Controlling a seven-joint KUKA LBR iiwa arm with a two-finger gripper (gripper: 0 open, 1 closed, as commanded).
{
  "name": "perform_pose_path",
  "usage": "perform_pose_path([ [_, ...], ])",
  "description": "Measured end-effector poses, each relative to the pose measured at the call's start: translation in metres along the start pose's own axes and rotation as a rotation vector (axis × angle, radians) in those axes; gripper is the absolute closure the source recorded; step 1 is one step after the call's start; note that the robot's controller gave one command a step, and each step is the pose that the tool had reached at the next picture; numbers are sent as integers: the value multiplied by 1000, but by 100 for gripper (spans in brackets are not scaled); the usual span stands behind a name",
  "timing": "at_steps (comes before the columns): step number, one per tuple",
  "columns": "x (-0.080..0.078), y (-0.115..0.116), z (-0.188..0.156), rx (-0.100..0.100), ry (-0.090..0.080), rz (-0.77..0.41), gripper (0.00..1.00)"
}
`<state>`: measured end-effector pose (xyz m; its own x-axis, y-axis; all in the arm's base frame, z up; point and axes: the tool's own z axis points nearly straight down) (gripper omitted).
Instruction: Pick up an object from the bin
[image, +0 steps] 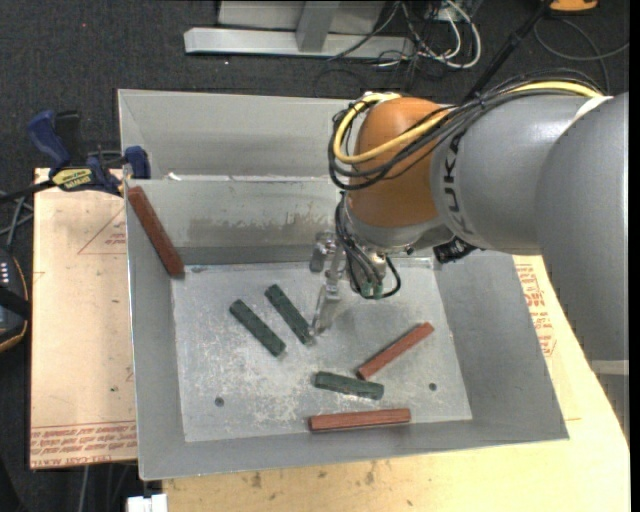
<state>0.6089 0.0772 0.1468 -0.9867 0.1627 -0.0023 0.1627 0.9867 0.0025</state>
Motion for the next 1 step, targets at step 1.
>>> perform_pose_path([
  [1, 5, 20, 36, 1, 1, 81, 0],
])
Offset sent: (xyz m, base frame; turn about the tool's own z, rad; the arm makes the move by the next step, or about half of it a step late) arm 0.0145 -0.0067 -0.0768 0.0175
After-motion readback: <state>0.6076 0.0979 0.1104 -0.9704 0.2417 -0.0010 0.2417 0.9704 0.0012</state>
